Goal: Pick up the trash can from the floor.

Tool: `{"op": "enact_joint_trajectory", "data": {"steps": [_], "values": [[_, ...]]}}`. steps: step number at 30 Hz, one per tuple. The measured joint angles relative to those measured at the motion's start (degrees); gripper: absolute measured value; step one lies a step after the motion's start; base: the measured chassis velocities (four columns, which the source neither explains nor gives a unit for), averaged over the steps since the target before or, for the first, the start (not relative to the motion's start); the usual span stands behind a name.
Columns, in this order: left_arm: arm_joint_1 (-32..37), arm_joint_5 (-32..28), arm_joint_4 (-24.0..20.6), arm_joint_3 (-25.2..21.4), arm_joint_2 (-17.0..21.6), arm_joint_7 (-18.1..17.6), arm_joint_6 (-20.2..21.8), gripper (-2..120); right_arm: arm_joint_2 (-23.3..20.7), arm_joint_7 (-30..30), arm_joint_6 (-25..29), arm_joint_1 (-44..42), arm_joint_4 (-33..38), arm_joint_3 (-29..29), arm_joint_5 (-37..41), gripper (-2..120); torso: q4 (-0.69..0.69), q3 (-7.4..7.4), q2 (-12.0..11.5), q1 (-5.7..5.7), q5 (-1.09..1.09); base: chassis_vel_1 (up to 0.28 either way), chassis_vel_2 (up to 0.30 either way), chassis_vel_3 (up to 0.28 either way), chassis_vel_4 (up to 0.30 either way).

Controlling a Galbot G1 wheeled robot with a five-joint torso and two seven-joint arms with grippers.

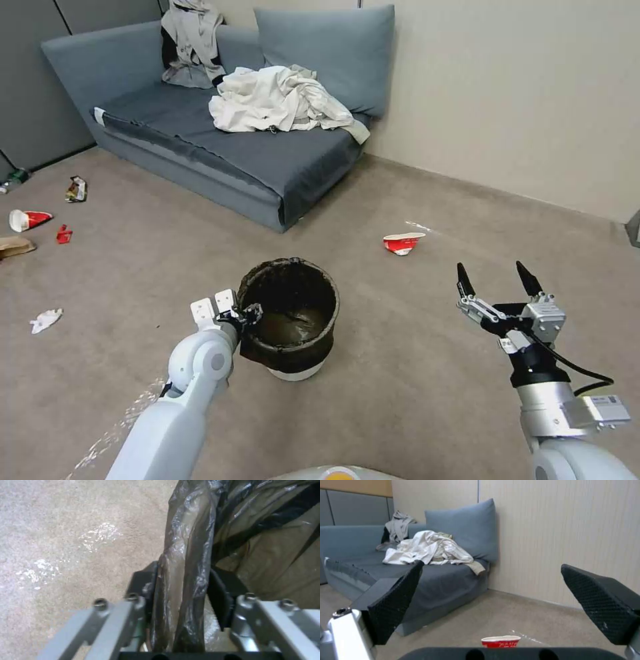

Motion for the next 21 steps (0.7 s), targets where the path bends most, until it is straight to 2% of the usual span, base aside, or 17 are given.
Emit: {"op": "enact_joint_trajectory", "data": {"steps": [2,3,4,7,21], "values": [[0.02,-0.37,-0.14,-0.11,-0.06,-0.10,0.00,23,-0.01,0.00,0.04,0.00,-0.06,-0.01,0.00,100,0.00,0.00,0.00,0.00,-0.01,0.000,0.000,0.000,0.000],[0.05,-0.44,-0.22,-0.19,-0.07,-0.14,-0.01,15,-0.01,0.00,0.08,0.00,-0.11,-0.03,0.00,100,-0.01,0.00,0.00,0.00,-0.02,0.000,0.000,0.000,0.000],[0.05,-0.44,-0.22,-0.19,-0.07,-0.14,-0.01,15,-0.01,0.00,0.08,0.00,-0.11,-0.03,0.00,100,-0.01,0.00,0.00,0.00,-0.02,0.000,0.000,0.000,0.000],[0.14,-0.56,-0.51,-0.40,-0.08,-0.22,0.01,4,0.02,0.00,0.18,0.01,-0.22,-0.18,-0.02,100,-0.01,0.00,-0.01,0.00,-0.03,0.000,0.000,0.000,0.000],[0.44,-2.50,-2.03,-1.79,-0.08,-0.20,-0.33,2,-0.06,-0.01,0.22,0.07,-0.35,-0.34,-0.12,100,-0.01,0.01,0.00,0.00,-0.02,0.000,0.000,0.000,0.000]]}}
